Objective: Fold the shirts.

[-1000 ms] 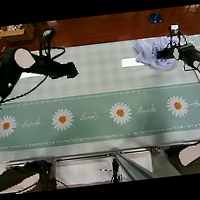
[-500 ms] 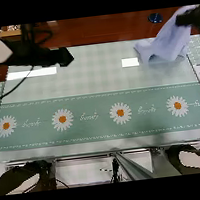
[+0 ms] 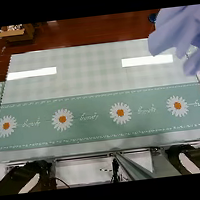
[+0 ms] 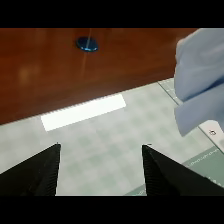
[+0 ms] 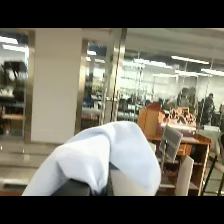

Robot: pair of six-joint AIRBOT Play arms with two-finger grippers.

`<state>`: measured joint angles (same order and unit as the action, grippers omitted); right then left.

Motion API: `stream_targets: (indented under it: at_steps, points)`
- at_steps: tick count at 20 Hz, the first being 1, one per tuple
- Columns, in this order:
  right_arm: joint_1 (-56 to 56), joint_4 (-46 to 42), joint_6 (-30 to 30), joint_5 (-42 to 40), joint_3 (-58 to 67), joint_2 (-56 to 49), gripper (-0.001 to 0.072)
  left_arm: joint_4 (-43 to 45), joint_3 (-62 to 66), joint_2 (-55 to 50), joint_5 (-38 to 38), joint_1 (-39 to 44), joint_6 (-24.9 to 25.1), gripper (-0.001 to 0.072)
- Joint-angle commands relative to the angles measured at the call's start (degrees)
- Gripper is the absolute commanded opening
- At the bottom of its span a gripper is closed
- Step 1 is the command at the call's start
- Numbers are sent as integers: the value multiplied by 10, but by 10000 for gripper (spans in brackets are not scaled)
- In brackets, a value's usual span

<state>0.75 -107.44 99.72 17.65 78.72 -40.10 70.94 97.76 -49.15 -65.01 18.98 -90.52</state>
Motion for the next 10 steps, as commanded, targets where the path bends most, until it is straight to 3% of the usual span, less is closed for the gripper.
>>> stream_targets:
  at_steps: [1,5,8,10]
  points:
    - [9,37,0,56,0,62,27,11,10,61,-67,0,0,620]
    - [9,203,-23,157,0,49,27,27,9,72,-186,0,-2,608]
    - [9,418,-153,301,0,-9,27,27,-13,73,-212,0,-2,608]
    - [9,520,-197,400,0,-65,27,28,-30,72,-212,0,-2,608]
